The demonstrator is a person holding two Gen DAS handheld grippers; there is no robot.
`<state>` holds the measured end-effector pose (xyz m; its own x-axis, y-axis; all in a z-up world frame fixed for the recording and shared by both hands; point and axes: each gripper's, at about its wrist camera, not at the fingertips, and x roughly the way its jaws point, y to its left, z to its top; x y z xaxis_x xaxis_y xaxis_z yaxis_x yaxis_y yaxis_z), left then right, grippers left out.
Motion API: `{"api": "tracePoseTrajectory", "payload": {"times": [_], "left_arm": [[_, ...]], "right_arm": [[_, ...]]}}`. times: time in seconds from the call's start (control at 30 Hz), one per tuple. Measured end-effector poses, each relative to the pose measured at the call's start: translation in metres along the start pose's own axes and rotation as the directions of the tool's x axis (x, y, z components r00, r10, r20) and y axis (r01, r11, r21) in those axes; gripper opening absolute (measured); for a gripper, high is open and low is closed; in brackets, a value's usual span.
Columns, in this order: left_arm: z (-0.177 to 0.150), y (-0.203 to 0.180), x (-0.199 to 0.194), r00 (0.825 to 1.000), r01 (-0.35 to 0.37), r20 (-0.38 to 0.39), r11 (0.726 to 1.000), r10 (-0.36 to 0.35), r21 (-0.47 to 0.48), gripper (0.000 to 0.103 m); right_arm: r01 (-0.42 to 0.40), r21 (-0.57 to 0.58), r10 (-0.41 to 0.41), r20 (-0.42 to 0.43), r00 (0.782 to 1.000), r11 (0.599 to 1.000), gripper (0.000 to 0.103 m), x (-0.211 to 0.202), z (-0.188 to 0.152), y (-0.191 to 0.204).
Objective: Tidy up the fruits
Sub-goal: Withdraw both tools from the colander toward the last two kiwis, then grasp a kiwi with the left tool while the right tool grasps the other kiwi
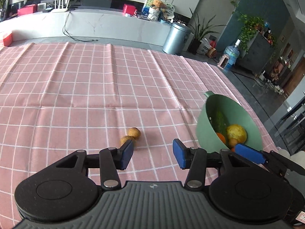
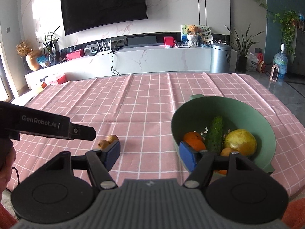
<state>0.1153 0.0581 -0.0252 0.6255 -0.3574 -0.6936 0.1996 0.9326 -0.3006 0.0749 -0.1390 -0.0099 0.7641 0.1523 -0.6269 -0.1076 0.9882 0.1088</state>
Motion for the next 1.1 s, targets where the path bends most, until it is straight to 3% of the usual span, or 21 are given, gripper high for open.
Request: {"api": "tracePoseTrajectory", "payload": {"times": [0.1, 0.27, 0.3, 0.4, 0.73, 1.1], "left_arm": [[0.0, 0.006, 0.002, 0.999, -0.038, 0.017, 0.999, 0.038, 0.008, 0.057], [-0.008, 0.004, 0.0, 0.99, -0.122, 0.078, 0.988, 0.114, 0.094, 0.08], [-0.009, 0.004, 0.0, 0.988, -0.139, 0.077, 0.985, 0.132, 0.105, 0.085], [-0.01, 0.012, 0.004, 0.991, -0.128, 0.05, 0.987, 0.124, 0.093, 0.085], [-0.004, 0.022, 0.038, 0.997, -0.045, -0.061, 0.996, 0.049, 0.072, 0.063], [-0.005, 0.019, 0.073, 0.987, -0.064, -0.14, 0.992, 0.079, 0.106, 0.053]], "right_arm": [[-0.019, 0.001, 0.019, -0.006, 1.0, 1.0, 0.065, 0.006, 0.0, 0.007], [-0.034, -0.036, 0.033, -0.033, 0.999, 0.999, 0.064, 0.022, 0.001, 0.022], [-0.048, -0.043, 0.047, -0.041, 0.998, 0.998, 0.062, 0.025, 0.001, 0.023], [-0.065, -0.082, 0.059, -0.07, 0.996, 0.995, 0.05, 0.036, 0.001, 0.029], [-0.08, -0.155, 0.057, -0.15, 0.987, 0.985, 0.029, 0.079, 0.003, 0.038], [-0.099, -0.162, 0.067, -0.193, 0.979, 0.982, 0.029, 0.109, -0.006, 0.038]]}}
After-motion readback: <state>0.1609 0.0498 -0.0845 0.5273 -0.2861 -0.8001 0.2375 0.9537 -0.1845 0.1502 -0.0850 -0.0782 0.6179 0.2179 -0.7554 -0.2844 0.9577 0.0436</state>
